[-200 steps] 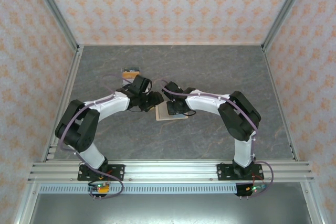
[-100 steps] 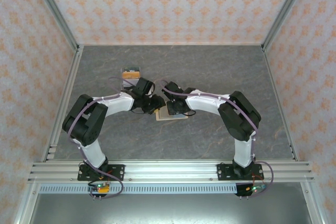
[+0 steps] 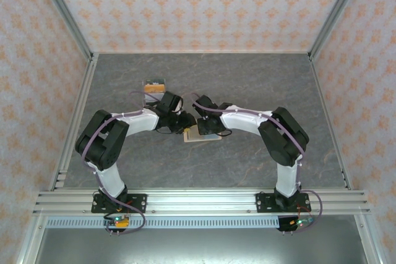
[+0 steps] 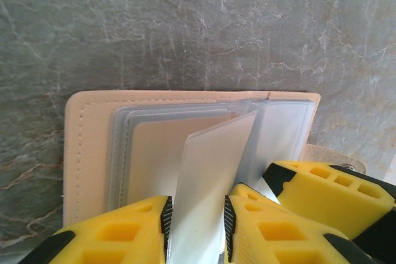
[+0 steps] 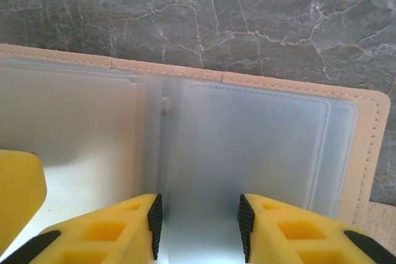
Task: Take the credit cards out of the card holder
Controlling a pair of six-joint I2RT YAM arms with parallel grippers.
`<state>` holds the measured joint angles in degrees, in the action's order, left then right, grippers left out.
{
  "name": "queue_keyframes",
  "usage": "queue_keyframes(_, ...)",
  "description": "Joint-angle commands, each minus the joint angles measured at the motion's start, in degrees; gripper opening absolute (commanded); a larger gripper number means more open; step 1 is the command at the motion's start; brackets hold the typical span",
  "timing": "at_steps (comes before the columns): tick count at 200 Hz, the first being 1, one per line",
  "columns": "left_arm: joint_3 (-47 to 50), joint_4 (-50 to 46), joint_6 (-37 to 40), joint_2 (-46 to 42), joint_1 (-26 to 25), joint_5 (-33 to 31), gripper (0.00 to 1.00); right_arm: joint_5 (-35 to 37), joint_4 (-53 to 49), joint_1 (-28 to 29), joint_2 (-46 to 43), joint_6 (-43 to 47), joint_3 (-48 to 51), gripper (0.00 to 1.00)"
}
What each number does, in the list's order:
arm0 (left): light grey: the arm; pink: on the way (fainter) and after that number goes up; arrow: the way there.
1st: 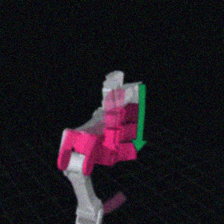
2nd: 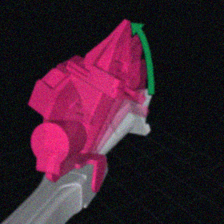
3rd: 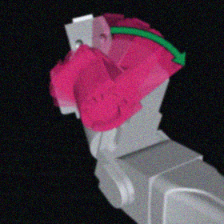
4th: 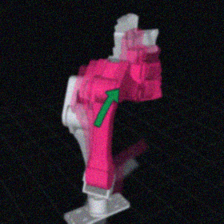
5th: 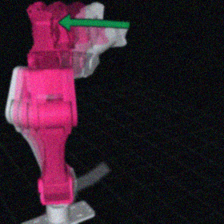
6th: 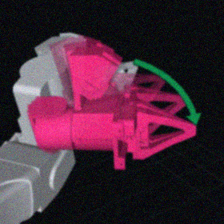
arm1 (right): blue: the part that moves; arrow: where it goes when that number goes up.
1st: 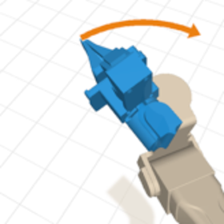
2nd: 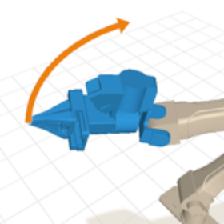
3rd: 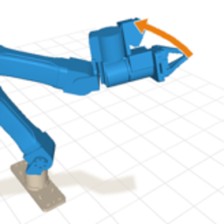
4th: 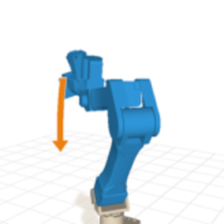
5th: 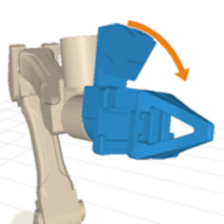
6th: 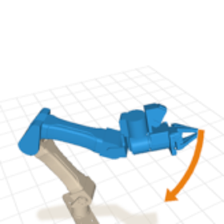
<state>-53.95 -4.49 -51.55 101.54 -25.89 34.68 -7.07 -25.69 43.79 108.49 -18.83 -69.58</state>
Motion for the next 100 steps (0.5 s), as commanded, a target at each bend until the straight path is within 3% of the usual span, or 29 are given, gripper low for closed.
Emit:
queue_keyframes(1,-1.1,2.3,-0.9,1.0,-0.6,2.3,0.30,-2.0,0.8,-0.7,-1.3,-1.5,1.7,0.40)
queue_keyframes(42,-2.0,5.2,-2.4,1.5,-1.2,5.1,0.30,-3.5,5.7,-2.8,-8.2,-3.7,6.5,0.41)
queue_keyframes(100,-6.2,8.4,-4.4,3.2,-4.2,8.5,0.41,0.0,13.5,-6.0,-22.2,-6.7,16.6,0.50)
